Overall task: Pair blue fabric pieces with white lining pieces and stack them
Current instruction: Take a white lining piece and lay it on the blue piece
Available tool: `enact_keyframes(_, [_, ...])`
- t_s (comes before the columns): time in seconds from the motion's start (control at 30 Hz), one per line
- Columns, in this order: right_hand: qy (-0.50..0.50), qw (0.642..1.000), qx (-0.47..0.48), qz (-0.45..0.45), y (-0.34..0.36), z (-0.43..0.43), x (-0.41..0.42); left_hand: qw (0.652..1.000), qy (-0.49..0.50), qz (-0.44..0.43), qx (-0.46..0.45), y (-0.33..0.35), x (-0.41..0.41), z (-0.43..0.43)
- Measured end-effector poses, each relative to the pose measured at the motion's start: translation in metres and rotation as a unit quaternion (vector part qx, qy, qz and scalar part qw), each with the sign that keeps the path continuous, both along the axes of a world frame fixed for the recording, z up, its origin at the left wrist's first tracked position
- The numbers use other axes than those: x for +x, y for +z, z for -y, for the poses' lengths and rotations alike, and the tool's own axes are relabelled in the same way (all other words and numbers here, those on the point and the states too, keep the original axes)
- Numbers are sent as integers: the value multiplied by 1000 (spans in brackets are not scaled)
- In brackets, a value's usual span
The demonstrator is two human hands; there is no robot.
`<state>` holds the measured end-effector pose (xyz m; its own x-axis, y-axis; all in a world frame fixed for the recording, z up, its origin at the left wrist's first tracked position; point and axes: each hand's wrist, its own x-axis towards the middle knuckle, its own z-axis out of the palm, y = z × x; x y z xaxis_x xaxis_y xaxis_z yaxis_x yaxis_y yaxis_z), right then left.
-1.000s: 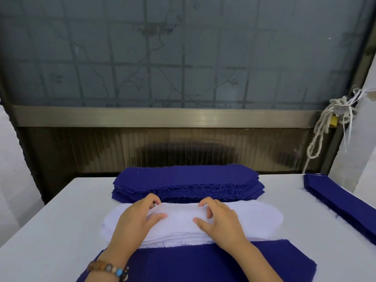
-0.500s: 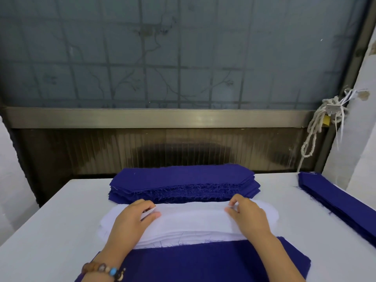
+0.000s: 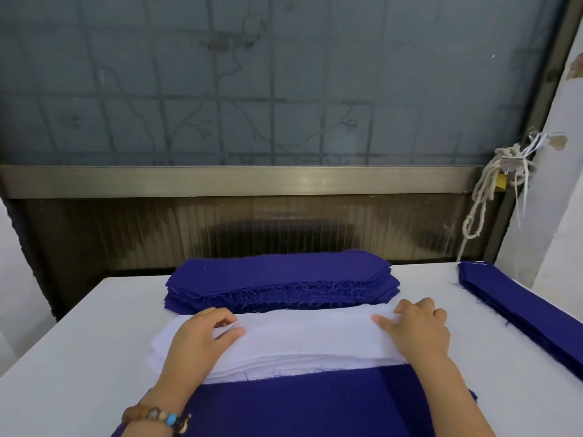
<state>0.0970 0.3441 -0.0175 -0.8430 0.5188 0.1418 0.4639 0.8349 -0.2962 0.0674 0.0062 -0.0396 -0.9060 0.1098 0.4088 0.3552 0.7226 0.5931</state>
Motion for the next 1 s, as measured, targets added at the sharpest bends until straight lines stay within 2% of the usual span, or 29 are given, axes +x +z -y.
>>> enact_keyframes(0.13, [-9, 1000, 23, 11, 2, 1, 3, 999, 43, -4, -1, 2, -1, 6])
enact_keyframes(0.23, [6, 1000, 27, -6, 6, -3, 3, 996, 81, 37, 10, 5, -4, 24])
enact_keyframes(0.47, [8, 999, 47, -2, 8, -7, 3, 983, 97, 91, 123, 5, -5, 51])
enact_keyframes(0.67, [36, 999, 35, 3, 5, -8, 0, 987, 106, 87, 83, 3, -7, 51])
enact_keyframes(0.87, [38, 994, -92, 47, 2, -21, -2, 990, 133, 35, 34, -1, -6, 46])
enact_keyframes(1.0, [44, 996, -76, -4, 0, -17, 1, 988, 154, 12, 14, 6, 1, 36])
